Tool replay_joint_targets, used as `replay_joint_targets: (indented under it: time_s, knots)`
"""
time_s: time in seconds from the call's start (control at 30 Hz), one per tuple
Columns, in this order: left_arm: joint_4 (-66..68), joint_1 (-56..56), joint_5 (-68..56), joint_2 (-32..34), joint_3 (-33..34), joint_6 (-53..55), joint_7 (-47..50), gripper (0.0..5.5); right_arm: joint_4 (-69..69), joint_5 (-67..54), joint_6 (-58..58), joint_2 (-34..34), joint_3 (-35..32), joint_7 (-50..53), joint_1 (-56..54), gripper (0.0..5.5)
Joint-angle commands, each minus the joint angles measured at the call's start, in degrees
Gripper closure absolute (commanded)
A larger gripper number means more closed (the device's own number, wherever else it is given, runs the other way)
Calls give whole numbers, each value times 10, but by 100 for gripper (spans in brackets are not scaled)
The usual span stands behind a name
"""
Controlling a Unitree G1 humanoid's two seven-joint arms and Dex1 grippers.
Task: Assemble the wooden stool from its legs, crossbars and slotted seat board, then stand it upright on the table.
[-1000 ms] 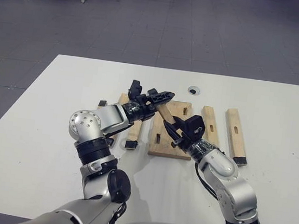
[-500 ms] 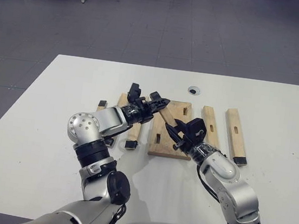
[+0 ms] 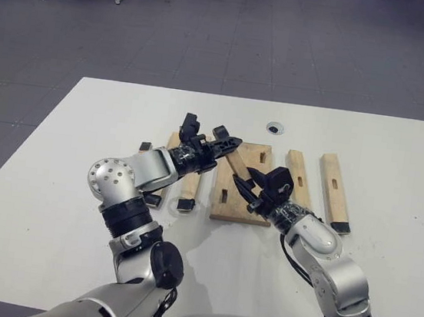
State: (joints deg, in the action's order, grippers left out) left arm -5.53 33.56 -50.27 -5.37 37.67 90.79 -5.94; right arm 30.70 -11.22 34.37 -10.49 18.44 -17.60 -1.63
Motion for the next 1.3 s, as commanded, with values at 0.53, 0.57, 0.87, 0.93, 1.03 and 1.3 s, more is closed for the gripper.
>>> replay_joint_targets:
  time_s: [0.53, 0.57, 0.87, 0.93, 1.03, 1.3]
  knots:
    - [-94, -128, 318, 202, -199, -439, 52, 508, -3, 69, -2, 6, -74, 115, 61, 43]
    - [-81, -130, 330, 202, -205, -465, 50, 508, -5, 73, -5, 8, -75, 119, 64, 43]
    - [65, -154, 340, 189, -237, -596, -26, 508, -13, 82, -17, 19, -73, 123, 62, 43]
    - [79, -158, 345, 190, -240, -613, -30, 508, -13, 81, -17, 17, -76, 120, 61, 43]
    - [116, -158, 352, 181, -248, -647, -33, 508, -13, 82, -17, 17, -75, 119, 60, 43]
    - [168, -199, 382, 160, -268, -716, -21, 508, -17, 83, -16, 15, -80, 113, 49, 43]
